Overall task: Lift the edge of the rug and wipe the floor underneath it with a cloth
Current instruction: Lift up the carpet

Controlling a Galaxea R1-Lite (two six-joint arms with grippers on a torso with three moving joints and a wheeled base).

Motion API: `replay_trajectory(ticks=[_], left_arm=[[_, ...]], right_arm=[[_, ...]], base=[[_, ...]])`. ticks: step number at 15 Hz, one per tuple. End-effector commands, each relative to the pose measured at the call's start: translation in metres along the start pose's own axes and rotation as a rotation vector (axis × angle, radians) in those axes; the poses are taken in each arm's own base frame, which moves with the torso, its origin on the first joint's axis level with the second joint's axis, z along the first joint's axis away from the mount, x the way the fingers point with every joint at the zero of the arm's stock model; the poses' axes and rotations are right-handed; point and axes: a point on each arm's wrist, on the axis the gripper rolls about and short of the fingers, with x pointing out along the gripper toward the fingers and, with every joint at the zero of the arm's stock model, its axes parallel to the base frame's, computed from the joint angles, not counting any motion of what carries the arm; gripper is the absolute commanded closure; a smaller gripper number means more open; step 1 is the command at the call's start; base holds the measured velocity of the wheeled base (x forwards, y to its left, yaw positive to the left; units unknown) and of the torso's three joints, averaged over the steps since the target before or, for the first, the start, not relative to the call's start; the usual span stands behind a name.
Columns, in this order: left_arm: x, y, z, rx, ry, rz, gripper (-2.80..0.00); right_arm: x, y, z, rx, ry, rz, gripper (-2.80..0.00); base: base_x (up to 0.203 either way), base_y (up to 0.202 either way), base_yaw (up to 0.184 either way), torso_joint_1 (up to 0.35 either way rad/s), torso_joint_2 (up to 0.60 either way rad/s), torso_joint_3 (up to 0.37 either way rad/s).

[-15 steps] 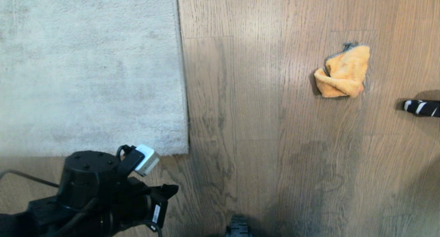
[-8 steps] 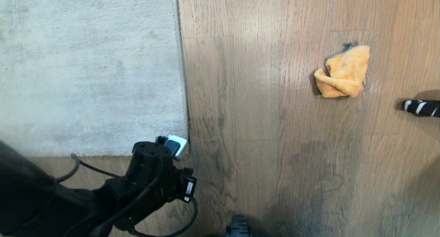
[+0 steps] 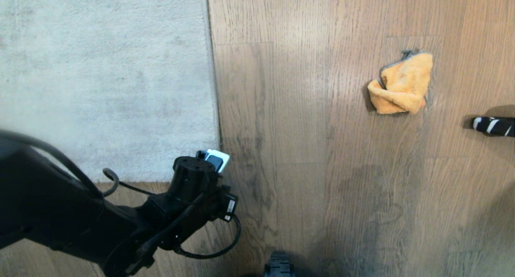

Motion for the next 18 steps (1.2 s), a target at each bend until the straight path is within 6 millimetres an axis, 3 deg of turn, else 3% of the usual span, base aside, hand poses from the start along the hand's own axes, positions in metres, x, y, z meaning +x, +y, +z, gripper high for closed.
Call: replay_trajectory(ticks=[1,10,18], left_arm=[[0.001,0.001,0.002,-0.001,-0.010,0.010,-2.80],[0.003,0.003,0.026,0.113,-0.067,0.132,-2.80],[-0.021,-0.008,0.051,0.217,0.111,0.117,-2.80]], right_arm=[[0.000,0.000,0.000,0.000,-0.001,-0.001,0.00],[0.000,0.000,0.000,0.000,-0.001,0.000,0.00],[0.000,0.000,0.000,0.000,-0.001,0.001,0.00]], base=[[0.000,0.000,0.000,0.000,0.00,0.000],[0.000,0.000,0.000,0.000,0.00,0.000],[0.000,0.000,0.000,0.000,0.00,0.000]])
